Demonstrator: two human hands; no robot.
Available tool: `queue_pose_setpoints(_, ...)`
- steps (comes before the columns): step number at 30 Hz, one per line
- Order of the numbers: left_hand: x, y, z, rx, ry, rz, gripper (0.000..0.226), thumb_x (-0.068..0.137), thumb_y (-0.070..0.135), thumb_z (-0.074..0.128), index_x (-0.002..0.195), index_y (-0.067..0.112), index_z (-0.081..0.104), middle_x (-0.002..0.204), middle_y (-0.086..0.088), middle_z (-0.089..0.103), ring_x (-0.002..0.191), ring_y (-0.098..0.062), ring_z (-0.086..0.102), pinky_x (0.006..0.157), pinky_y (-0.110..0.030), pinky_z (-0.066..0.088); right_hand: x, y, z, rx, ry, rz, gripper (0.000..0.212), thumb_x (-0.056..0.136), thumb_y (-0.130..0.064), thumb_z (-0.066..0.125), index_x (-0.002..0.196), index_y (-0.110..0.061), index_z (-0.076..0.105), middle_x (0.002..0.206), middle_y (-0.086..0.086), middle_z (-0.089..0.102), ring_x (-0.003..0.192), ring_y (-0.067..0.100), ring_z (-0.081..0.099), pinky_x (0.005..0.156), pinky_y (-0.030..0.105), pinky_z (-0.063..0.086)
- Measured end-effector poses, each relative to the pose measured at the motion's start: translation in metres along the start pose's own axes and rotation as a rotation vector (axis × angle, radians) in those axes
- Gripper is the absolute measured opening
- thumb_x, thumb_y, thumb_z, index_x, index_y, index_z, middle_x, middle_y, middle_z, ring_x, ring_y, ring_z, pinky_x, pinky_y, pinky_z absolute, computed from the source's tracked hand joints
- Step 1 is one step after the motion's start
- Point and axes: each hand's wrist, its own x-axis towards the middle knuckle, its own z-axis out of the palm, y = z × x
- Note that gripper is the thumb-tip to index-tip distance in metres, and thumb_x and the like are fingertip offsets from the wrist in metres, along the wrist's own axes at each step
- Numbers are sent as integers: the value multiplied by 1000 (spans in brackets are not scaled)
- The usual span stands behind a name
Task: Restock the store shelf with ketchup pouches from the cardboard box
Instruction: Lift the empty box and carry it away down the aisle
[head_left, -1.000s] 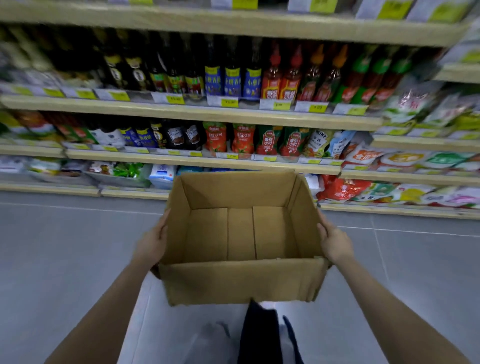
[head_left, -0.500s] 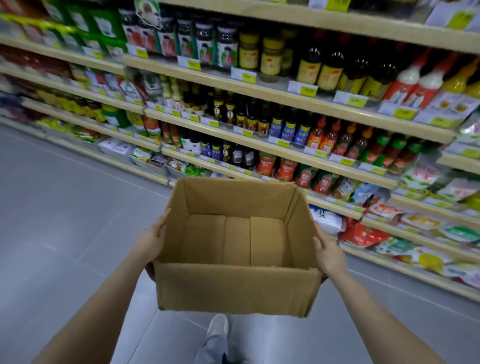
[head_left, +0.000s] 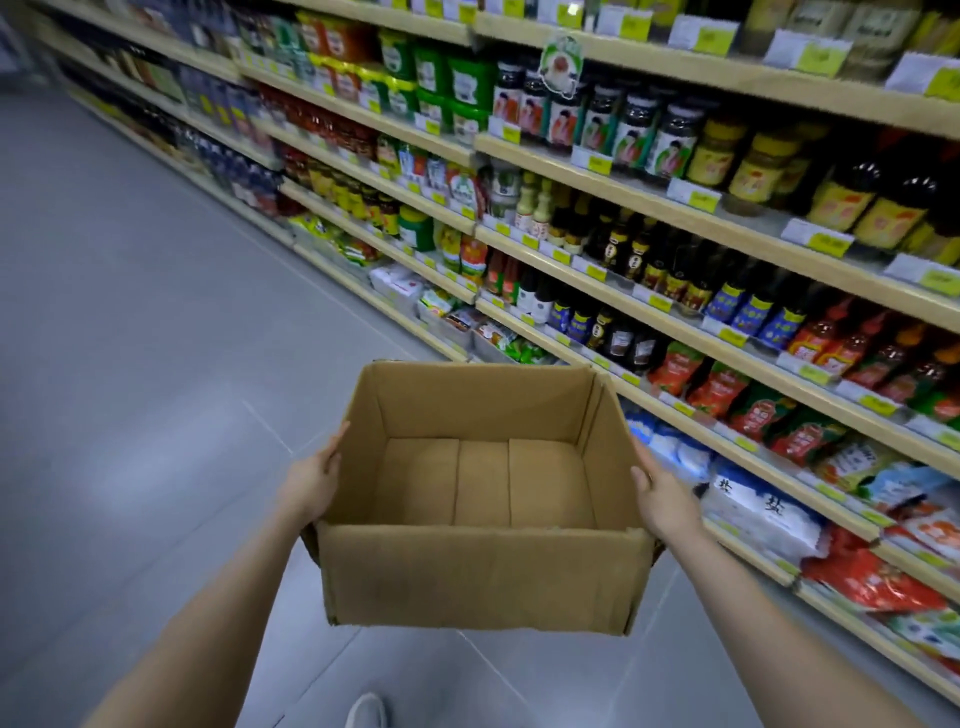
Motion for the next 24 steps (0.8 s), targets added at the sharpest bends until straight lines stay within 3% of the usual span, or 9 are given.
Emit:
queue_pose_setpoints(4, 18, -54, -45, 0, 22, -21, 46, 102, 23, 25, 145, 37, 18, 142, -17, 43, 117, -38, 51, 95, -41, 42, 1, -63, 43, -21, 3, -46, 46, 99, -26, 33, 142, -36, 25, 137, 7, 52, 97, 30, 60, 62, 31, 43)
queue_pose_setpoints(6, 27, -82, -71, 4, 11, -23, 47, 101, 25, 23, 145, 39, 17, 137, -20, 48, 102, -34, 56, 92, -43, 44, -4, -94, 70, 22, 19, -37, 46, 99, -23, 34, 143, -34, 26, 138, 7, 50, 111, 31, 56, 76, 33, 44)
queue_pose_setpoints(8, 36, -110, -96, 6, 20, -30, 47, 101, 24, 24, 145, 39, 16, 128, -22, 55, 89, -31, 56, 87, -43, 46, -5, -125, 95, 27, 21, -48, 47, 99, -22, 34, 143, -37, 25, 138, 5, 50, 117, 31, 53, 78, 31, 41)
queue_pose_setpoints(11, 54, -147, -136, 65, 36, -26, 47, 101, 23, 25, 145, 38, 17, 128, -20, 56, 103, -38, 58, 84, -39, 45, -5, -174, 131, 22, 9, -28, 46, 99, -24, 33, 142, -39, 24, 133, 9, 55, 112, 34, 55, 78, 34, 42)
queue_pose_setpoints(15, 82, -179, -168, 99, 44, -23, 47, 101, 22, 27, 145, 36, 20, 136, -13, 51, 110, -34, 56, 81, -36, 43, 9, -222, 160, 18, -11, -7, 46, 99, -24, 32, 142, -39, 25, 131, 9, 57, 112, 36, 54, 84, 37, 43)
queue_pose_setpoints(20, 144, -208, -187, 64, 29, -32, 48, 101, 22, 27, 145, 38, 19, 112, -16, 62, 78, -21, 52, 75, -37, 45, 54, -268, 182, -31, 3, 7, 45, 99, -27, 31, 142, -39, 24, 131, 10, 57, 107, 33, 57, 82, 39, 47)
queue_pose_setpoints(24, 199, -214, -201, 59, 38, -32, 48, 101, 22, 26, 145, 38, 19, 110, -17, 61, 79, -25, 53, 69, -33, 41, 100, -300, 195, -22, 7, -12, 45, 99, -29, 32, 142, -40, 25, 122, 13, 62, 101, 33, 59, 79, 39, 49)
